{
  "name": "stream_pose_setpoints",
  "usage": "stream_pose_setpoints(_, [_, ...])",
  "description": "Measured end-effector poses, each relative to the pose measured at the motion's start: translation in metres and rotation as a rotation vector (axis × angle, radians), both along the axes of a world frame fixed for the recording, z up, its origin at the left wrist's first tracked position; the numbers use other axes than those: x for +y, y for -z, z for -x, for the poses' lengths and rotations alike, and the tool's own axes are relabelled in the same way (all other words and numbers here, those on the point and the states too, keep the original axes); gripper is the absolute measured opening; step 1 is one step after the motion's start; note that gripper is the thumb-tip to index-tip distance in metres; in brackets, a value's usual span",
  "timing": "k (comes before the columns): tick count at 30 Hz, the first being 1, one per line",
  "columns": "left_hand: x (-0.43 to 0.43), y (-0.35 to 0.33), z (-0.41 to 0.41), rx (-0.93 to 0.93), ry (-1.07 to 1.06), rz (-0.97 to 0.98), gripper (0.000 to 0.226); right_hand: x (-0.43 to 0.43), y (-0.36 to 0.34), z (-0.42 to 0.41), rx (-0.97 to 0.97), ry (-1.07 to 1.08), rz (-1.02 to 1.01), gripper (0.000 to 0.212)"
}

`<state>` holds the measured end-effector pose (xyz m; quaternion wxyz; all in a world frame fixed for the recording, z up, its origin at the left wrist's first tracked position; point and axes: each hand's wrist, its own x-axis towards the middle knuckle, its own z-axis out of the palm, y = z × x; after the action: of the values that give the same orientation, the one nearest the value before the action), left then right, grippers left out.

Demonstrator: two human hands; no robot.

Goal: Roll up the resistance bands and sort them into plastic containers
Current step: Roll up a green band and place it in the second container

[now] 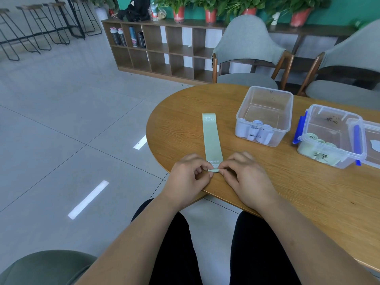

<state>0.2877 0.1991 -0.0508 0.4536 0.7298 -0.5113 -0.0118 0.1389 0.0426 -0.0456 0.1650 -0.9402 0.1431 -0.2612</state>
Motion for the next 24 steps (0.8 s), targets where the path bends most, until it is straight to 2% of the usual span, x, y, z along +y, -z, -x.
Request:
stream_pose_setpoints(12, [-0.0044, 0.0051, 0.0022, -0.026, -0.068, 0.013, 0.007, -0.0002, 0.0002, -0.0002, -0.006, 0.035, -0.020, 0.013])
stream_pose_setpoints(15, [-0.0062, 0.0068, 0.0026, -0.035, -0.092, 0.023, 0.007, 0.0012, -0.0005, 0.0002, -0.022, 0.027, -0.024, 0.006])
stream_pose_setpoints(24, [-0.0068, 0.0061, 0.0075, -0.088, -0.118, 0.008, 0.016, -0.0003, 0.0028, -0.0010, -0.027, 0.051, 0.027, 0.014])
